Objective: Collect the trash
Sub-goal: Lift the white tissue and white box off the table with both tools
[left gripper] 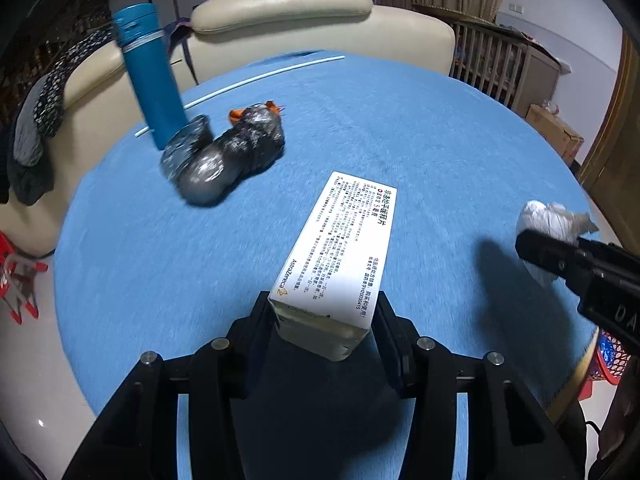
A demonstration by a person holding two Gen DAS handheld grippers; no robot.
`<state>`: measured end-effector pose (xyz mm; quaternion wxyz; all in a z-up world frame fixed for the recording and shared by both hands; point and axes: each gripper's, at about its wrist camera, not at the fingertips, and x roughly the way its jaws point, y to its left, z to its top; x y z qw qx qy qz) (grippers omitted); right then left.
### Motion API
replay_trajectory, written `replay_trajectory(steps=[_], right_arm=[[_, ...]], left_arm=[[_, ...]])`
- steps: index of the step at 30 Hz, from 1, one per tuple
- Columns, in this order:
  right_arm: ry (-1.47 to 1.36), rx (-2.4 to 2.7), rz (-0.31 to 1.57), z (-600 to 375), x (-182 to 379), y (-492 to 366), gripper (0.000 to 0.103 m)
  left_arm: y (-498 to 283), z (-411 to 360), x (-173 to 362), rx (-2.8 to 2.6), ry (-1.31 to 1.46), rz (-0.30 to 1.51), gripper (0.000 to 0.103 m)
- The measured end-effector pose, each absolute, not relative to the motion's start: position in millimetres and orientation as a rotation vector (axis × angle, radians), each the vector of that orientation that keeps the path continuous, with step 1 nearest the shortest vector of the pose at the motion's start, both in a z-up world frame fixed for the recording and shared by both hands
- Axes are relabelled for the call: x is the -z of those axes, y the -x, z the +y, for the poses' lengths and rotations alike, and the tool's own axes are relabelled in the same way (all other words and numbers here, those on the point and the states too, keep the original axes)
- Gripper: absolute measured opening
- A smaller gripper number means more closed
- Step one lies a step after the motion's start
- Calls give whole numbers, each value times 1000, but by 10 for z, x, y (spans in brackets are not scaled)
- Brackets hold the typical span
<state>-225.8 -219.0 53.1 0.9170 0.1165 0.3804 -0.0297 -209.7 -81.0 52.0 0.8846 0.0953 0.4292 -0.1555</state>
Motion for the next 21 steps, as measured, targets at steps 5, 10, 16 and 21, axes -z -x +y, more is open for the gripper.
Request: replay_trajectory(steps=[5,10,16,21], right_arm=[[-214,61,753,-2080,-644,2416,38],[-207,67,731,-2041,-719,2529,38],[-207,71,698,-2030,-823,2656,38],[-211,77,670,-2061,-909,2753,38]], left_arm=[[2284,-655,-567,316,-158,876,51],[2411,-628,-626,317,-152,859,51],[2538,-677,-719,326,-165,828,51],[2640,-727,-829,330,-173,796,51]])
